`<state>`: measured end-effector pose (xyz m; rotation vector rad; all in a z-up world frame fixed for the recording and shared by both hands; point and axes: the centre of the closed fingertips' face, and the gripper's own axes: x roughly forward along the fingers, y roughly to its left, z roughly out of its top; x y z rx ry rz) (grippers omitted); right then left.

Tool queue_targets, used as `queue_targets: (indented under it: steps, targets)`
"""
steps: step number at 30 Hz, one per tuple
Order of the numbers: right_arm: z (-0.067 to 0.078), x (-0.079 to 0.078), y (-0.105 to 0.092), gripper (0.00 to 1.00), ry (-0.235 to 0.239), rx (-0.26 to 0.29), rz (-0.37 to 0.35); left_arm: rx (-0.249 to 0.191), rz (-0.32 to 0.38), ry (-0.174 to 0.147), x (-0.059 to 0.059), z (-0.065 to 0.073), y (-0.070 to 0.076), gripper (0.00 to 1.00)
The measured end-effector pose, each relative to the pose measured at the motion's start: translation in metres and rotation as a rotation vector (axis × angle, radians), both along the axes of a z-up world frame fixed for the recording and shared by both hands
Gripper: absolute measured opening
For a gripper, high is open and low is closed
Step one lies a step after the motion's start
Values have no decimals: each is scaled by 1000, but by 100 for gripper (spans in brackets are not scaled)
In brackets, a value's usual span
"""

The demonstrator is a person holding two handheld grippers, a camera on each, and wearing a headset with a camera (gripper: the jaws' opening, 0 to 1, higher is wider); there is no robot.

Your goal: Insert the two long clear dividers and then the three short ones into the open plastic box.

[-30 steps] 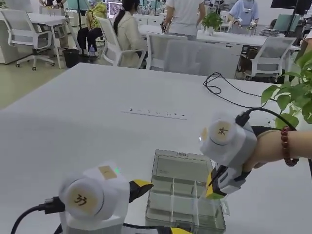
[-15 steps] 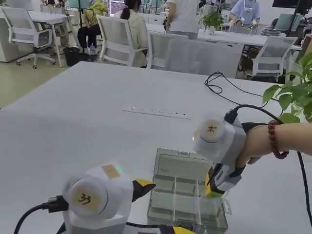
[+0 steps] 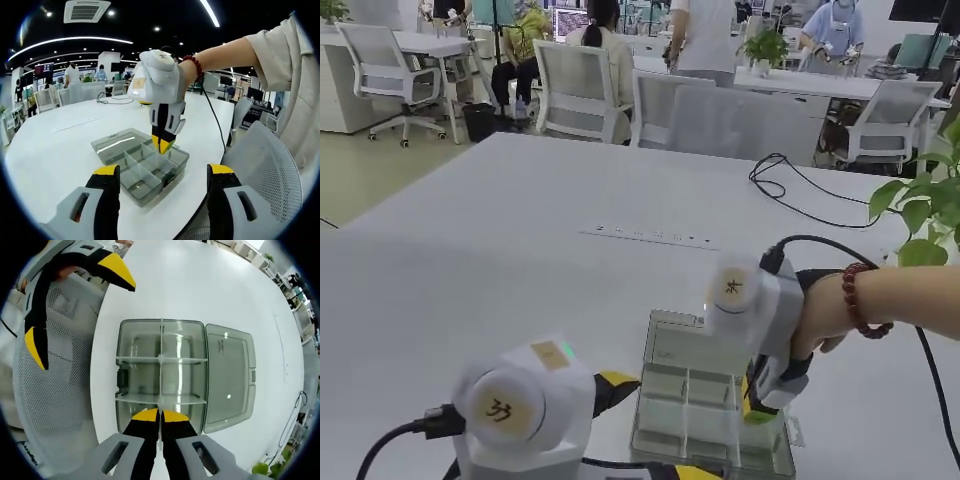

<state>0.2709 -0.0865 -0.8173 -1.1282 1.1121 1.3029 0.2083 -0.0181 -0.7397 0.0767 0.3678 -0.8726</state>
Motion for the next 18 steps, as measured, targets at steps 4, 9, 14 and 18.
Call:
queue_targets:
  steps: [4,9,14,18]
  targets:
    - [-4,-1,0,3,-3,-3,-1,-1,6,-1,1,0,1,71]
    - [-13,1,-1,3,11,-1,-25,9,5,1,1,-1,1,71]
    - [-18,0,-1,2,21,2,-28,8,11,4,2,-1,2,70]
    - [-21,0,-1,2,27,7,-23,14,16,4,3,-2,3,70]
